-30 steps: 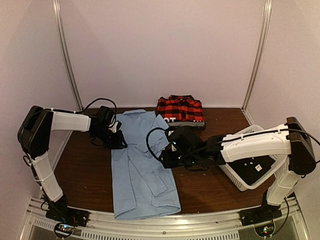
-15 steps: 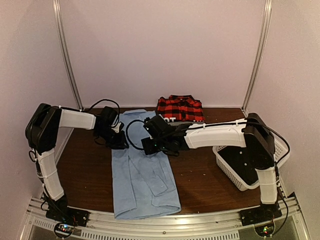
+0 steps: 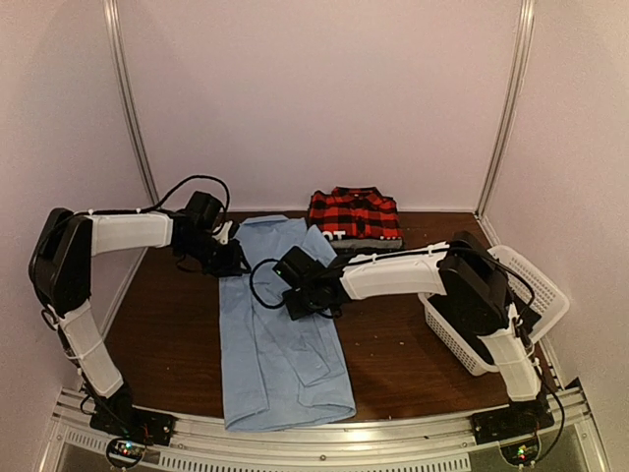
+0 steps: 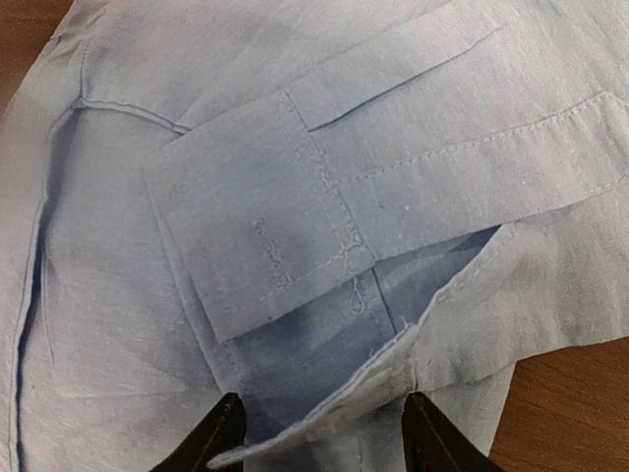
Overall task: Fold and stack the long sleeve shirts
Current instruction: Pick up the sleeve from the rectangle-folded shirt, then fold the sleeve of the rectangle-folded shirt.
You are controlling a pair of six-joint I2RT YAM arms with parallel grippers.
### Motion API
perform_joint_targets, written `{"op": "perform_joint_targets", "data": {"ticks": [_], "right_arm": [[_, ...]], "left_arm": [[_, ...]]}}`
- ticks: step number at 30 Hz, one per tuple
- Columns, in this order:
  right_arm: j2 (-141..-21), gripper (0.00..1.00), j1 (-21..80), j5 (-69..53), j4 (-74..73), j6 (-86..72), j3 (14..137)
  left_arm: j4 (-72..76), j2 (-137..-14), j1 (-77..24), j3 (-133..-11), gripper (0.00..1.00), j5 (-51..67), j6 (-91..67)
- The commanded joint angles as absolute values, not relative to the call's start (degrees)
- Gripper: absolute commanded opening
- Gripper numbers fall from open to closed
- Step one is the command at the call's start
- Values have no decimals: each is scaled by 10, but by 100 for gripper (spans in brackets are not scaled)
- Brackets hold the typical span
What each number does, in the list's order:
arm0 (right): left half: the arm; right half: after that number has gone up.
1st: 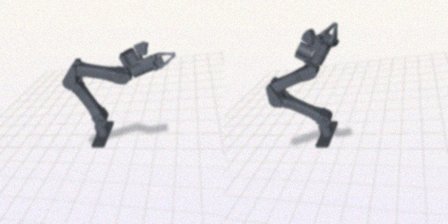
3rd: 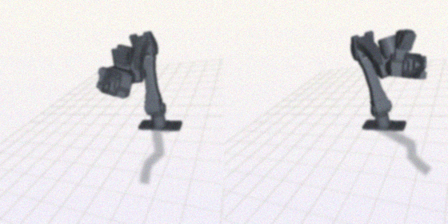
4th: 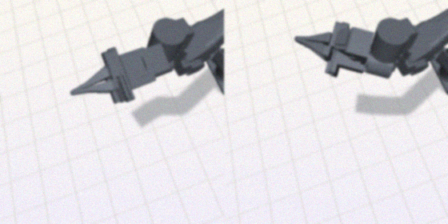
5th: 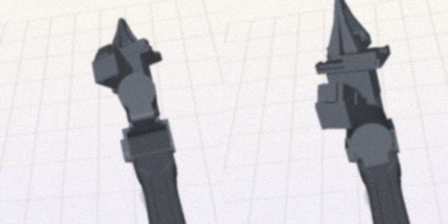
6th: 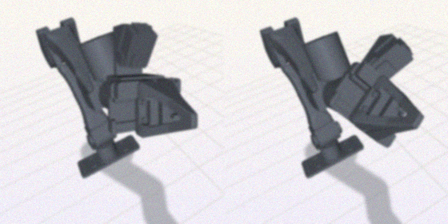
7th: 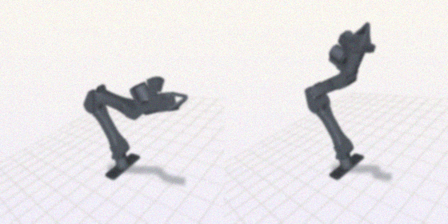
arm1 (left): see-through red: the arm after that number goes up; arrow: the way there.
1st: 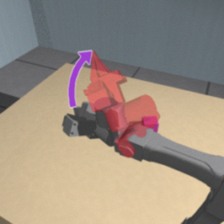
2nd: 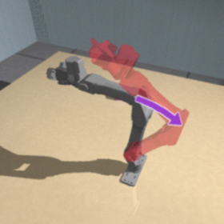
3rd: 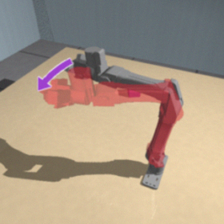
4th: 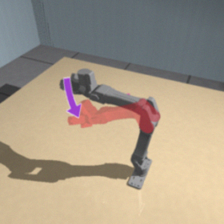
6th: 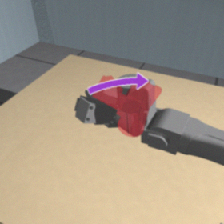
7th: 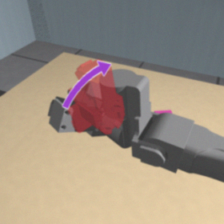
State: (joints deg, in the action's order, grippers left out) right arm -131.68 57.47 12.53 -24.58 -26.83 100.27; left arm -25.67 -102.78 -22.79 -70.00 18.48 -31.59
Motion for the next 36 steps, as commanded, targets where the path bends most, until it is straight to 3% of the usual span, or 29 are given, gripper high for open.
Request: {"op": "perform_joint_targets", "data": {"ticks": [1, 11, 26, 36], "right_arm": [[-1325, 48, 566, 121, -241, -284, 1021], [-1277, 0, 555, 79, -242, -265, 1019], [-1111, 0, 592, -153, -150, -269, 890], [-1171, 0, 666, -255, -88, -306, 858]], "left_arm": [[-260, -1003, -223, -699, 29, 192, -310], [-266, -975, -218, -679, 29, 188, -307], [-264, -919, -197, -659, 30, 254, -318], [-273, -908, -189, -659, 30, 254, -319]]}}
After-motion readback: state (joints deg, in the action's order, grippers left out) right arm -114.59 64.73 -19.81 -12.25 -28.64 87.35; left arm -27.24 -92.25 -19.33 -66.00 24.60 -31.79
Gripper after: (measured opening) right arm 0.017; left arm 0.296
